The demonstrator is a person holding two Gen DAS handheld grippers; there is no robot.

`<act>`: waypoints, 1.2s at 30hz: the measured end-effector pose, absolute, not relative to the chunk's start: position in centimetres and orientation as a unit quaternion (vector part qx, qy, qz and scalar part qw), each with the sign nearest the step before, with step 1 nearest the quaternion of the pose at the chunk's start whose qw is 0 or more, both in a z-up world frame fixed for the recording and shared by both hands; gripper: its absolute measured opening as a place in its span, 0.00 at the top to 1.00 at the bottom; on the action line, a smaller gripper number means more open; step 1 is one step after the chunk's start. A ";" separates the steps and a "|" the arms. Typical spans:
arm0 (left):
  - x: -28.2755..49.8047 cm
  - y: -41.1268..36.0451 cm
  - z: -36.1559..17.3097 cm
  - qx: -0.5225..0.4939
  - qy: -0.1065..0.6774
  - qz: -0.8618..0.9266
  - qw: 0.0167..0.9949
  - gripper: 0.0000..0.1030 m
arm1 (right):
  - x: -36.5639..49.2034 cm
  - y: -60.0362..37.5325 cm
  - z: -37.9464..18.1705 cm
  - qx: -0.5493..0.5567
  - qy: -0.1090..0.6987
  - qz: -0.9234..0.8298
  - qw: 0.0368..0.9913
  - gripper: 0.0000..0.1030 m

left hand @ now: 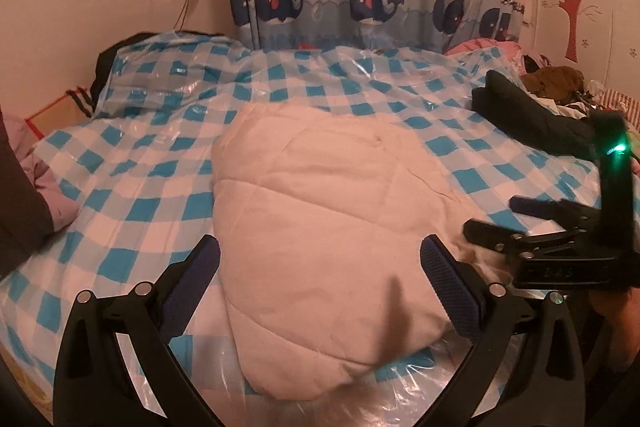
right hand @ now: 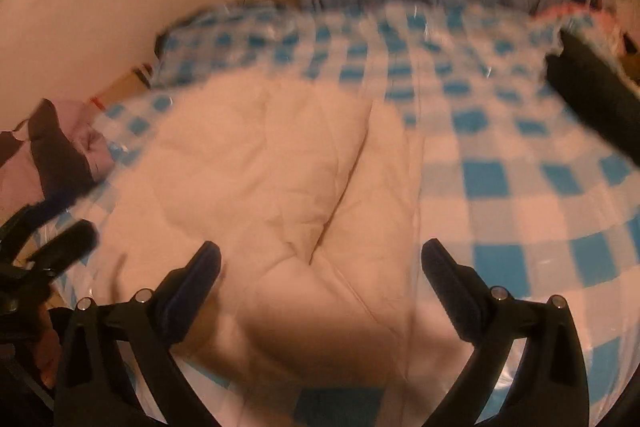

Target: Fold large clothes

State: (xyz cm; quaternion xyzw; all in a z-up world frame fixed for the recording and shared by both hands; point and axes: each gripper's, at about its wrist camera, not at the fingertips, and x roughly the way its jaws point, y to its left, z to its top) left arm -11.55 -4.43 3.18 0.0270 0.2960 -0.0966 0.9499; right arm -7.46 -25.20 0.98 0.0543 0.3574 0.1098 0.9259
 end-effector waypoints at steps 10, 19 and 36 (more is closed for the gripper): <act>-12.9 -5.1 2.5 0.027 0.298 -0.100 0.949 0.06 | -7.0 -24.9 -1.4 0.038 0.411 0.082 0.907 0.07; -9.8 -4.6 -0.4 0.000 0.356 -0.108 0.928 0.06 | -5.0 -21.7 -2.7 -0.017 0.441 0.086 0.893 0.06; -12.5 -2.1 2.6 -0.037 0.366 -0.047 0.929 0.06 | -12.5 -20.5 3.8 0.010 0.372 -0.025 0.928 0.07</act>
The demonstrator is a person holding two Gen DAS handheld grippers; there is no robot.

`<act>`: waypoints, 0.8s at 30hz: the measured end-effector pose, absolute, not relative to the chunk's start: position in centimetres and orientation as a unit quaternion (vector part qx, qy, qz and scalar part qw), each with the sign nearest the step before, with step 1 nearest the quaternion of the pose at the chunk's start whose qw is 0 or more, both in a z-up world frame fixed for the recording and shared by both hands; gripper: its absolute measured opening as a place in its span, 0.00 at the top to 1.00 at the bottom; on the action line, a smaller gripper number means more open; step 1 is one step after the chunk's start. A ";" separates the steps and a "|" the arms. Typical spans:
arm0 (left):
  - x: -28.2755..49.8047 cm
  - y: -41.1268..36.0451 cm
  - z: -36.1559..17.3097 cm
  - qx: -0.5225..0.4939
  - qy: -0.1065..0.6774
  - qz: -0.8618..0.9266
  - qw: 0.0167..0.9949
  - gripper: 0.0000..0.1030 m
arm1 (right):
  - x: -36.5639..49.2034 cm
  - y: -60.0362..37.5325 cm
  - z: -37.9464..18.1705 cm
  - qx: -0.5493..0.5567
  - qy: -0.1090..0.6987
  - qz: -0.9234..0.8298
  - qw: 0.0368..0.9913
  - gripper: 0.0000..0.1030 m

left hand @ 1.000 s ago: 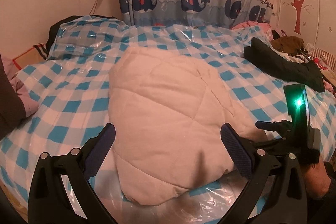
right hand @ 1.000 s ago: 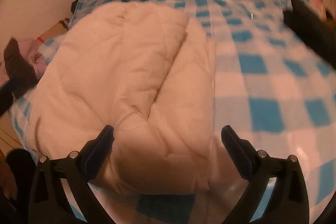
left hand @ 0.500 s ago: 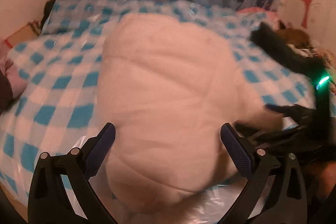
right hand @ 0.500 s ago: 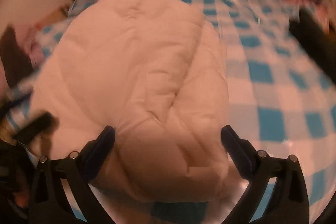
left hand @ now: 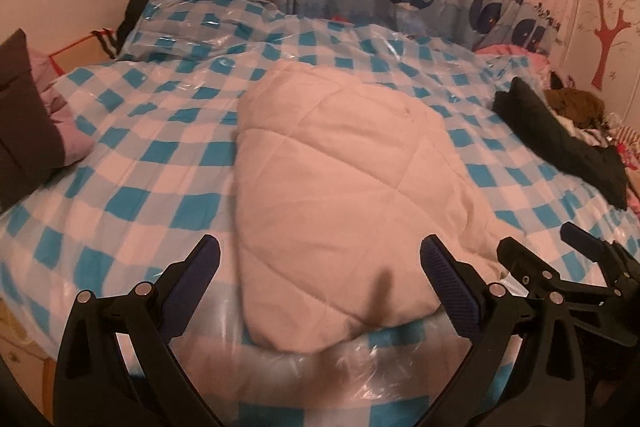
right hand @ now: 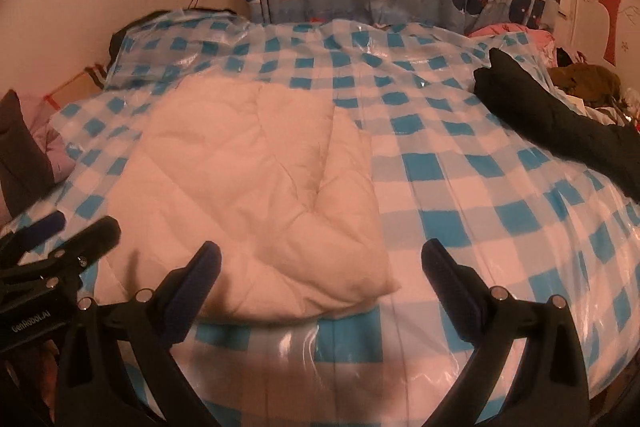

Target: Fold large clothes

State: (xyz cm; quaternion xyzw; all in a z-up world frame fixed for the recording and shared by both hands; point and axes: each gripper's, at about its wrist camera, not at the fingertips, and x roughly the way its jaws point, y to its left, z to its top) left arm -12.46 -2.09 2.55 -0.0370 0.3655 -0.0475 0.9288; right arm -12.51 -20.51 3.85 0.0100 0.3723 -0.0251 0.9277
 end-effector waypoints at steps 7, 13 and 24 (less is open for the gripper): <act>-13.4 -0.7 2.8 -0.051 0.387 -0.026 0.920 0.06 | -13.1 -21.1 3.4 0.002 0.416 -0.035 0.908 0.07; -13.4 -0.8 2.7 -0.050 0.393 -0.030 0.917 0.06 | -13.9 -20.9 4.0 0.011 0.428 -0.022 0.903 0.07; -12.6 -1.0 1.8 -0.048 0.413 -0.037 0.909 0.06 | -12.7 -19.9 3.1 0.008 0.482 -0.019 0.876 0.07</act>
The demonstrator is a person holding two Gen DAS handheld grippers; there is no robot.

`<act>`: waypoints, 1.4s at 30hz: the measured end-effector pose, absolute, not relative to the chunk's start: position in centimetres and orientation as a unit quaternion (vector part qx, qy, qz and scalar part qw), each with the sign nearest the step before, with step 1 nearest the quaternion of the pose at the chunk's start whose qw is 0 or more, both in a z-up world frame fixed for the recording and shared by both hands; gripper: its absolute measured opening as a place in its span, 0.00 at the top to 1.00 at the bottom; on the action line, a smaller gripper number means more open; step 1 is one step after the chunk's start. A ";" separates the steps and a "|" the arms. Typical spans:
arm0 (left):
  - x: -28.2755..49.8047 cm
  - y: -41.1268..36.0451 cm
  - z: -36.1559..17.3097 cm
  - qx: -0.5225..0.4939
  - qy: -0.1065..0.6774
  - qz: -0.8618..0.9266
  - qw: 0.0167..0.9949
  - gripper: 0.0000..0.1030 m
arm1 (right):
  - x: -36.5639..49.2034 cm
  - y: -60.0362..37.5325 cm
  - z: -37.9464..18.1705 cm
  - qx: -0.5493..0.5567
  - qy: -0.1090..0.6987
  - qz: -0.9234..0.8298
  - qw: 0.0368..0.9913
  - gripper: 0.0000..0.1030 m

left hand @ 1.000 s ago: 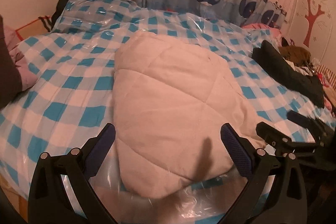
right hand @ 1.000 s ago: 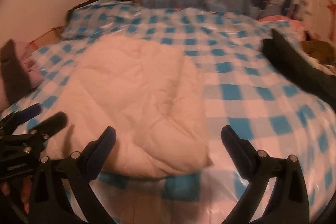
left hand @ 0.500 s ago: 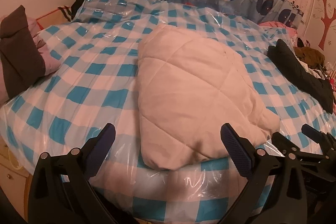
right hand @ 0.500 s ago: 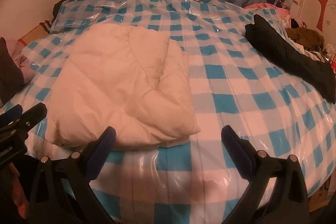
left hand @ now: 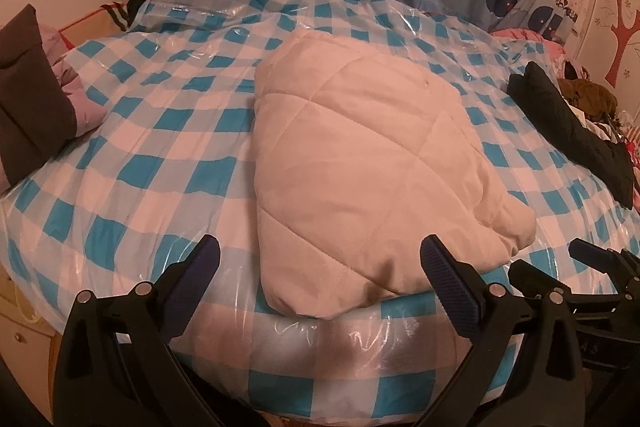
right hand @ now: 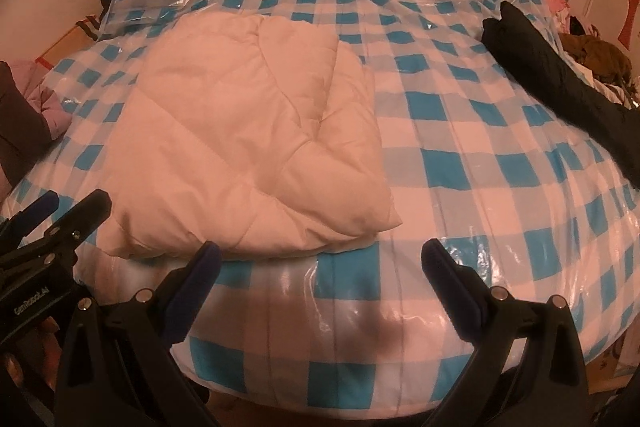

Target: Fold large clothes

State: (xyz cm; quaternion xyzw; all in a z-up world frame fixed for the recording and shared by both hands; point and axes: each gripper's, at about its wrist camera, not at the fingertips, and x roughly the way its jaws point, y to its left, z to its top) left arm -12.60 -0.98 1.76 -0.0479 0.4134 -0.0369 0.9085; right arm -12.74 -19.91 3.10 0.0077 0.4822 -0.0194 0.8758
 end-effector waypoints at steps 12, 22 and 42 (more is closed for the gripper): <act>-11.8 -0.9 1.2 -0.053 0.421 -0.037 0.905 0.06 | -12.2 -19.3 2.9 -0.002 0.484 -0.011 0.875 0.07; -11.8 -1.1 1.4 -0.052 0.417 -0.040 0.906 0.06 | -12.3 -19.2 3.4 -0.002 0.477 -0.012 0.879 0.07; -11.7 -1.0 1.4 -0.052 0.417 -0.040 0.906 0.06 | -12.5 -18.8 3.5 -0.002 0.478 -0.012 0.878 0.07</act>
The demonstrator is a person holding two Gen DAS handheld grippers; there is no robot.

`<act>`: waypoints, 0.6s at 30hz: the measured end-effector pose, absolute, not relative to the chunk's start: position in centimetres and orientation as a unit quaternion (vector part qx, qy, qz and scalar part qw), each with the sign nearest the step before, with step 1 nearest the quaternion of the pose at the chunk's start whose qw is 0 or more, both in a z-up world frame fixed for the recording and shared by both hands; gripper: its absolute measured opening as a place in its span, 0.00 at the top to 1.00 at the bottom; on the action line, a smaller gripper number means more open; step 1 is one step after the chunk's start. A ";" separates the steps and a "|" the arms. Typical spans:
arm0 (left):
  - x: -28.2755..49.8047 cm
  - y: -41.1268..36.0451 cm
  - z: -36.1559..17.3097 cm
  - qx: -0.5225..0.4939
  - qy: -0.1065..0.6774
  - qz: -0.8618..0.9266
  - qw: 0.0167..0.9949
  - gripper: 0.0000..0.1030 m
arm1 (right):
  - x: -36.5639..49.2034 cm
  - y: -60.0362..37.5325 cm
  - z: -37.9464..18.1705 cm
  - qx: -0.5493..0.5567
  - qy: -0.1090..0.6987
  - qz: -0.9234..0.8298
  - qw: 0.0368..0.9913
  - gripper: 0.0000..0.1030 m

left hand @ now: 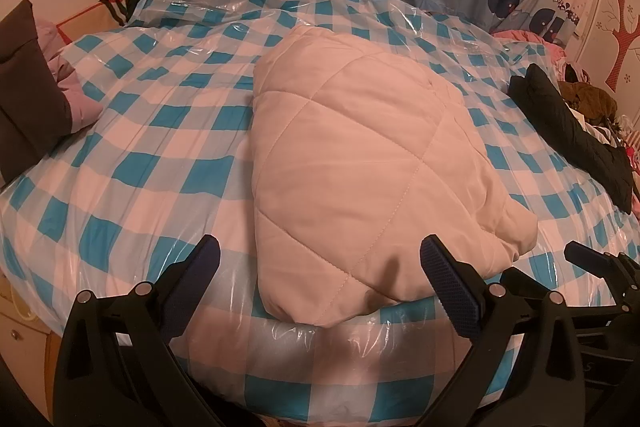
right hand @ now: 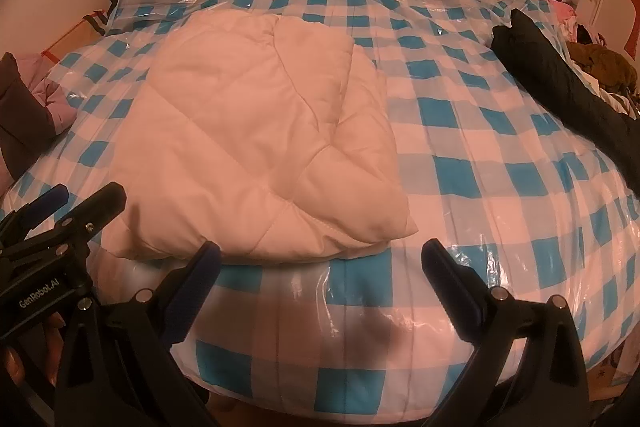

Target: Fold large clothes

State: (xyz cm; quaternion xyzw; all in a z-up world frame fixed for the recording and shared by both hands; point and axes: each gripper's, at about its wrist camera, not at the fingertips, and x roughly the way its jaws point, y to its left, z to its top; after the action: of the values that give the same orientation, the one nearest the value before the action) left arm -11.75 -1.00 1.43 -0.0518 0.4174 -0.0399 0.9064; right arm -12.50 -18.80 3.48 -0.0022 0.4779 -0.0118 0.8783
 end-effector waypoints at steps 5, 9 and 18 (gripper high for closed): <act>-11.8 -1.0 1.4 -0.052 0.417 -0.040 0.906 0.06 | -12.5 -18.7 3.5 -0.002 0.478 -0.012 0.878 0.07; -11.8 -1.0 1.4 -0.052 0.417 -0.040 0.906 0.06 | -12.5 -18.7 3.5 -0.002 0.478 -0.013 0.878 0.06; -11.8 -1.1 1.4 -0.052 0.417 -0.040 0.906 0.06 | -12.6 -18.6 3.5 -0.002 0.478 -0.012 0.878 0.07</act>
State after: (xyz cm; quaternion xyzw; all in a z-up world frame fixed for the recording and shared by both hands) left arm -11.81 -1.09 1.42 -0.0519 0.4174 -0.0400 0.9063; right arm -12.60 -18.62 3.46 -0.0021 0.4781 -0.0116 0.8782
